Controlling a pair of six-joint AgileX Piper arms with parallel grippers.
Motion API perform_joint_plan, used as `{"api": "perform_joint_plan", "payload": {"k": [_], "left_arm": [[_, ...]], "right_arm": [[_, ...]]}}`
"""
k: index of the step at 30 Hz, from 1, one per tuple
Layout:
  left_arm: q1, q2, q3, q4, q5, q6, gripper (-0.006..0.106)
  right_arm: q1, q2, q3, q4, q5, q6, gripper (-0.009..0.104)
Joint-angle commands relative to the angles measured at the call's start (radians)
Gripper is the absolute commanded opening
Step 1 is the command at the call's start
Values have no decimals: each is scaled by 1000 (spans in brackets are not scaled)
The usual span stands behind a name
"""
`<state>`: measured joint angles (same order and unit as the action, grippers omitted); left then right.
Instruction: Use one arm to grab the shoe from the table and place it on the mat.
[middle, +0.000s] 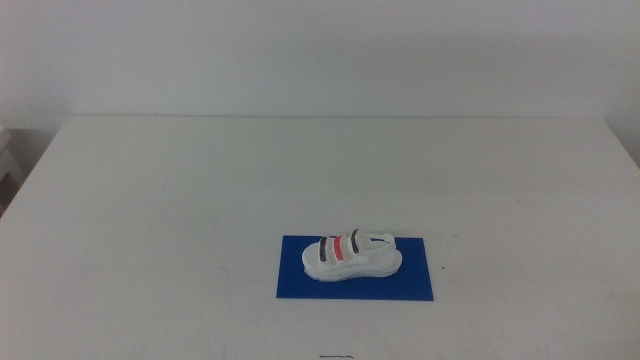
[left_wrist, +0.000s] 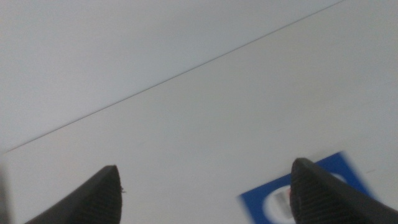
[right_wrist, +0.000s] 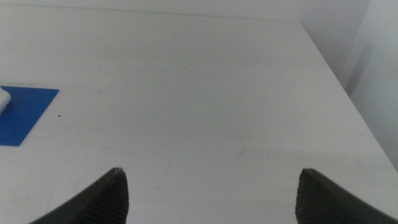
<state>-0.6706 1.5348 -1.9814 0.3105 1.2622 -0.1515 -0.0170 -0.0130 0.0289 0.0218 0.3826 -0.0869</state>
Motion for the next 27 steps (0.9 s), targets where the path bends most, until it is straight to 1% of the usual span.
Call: {"api": "perform_joint_plan", "payload": {"k": [1, 4, 7, 13, 16, 19, 22, 27], "left_arm": [[68, -111, 50, 11, -32, 56, 91], [178, -249, 214, -86, -169, 81, 91], [294, -405, 423, -182, -388, 143, 91], [558, -739, 899, -319, -814, 152, 91], [645, -872, 1083, -332, -927, 152, 91], [696, -986, 1237, -332, -987, 152, 91], [714, -1089, 1371, -331, -1033, 157, 91], [714, -1214, 1511, -331, -1104, 152, 91]], "right_arm": [[-4, -19, -19, -8, -56, -12, 94], [-4, -19, -19, -8, -56, -12, 94], [-4, -19, -19, -8, -56, -12, 94], [-4, -19, -19, -8, -56, -12, 94], [-4, -19, -19, -8, -56, -12, 94], [-4, -19, -19, -8, -56, -12, 94], [-4, -19, -19, -8, -56, -12, 94], [-4, -19, -19, -8, -56, -12, 94]]}}
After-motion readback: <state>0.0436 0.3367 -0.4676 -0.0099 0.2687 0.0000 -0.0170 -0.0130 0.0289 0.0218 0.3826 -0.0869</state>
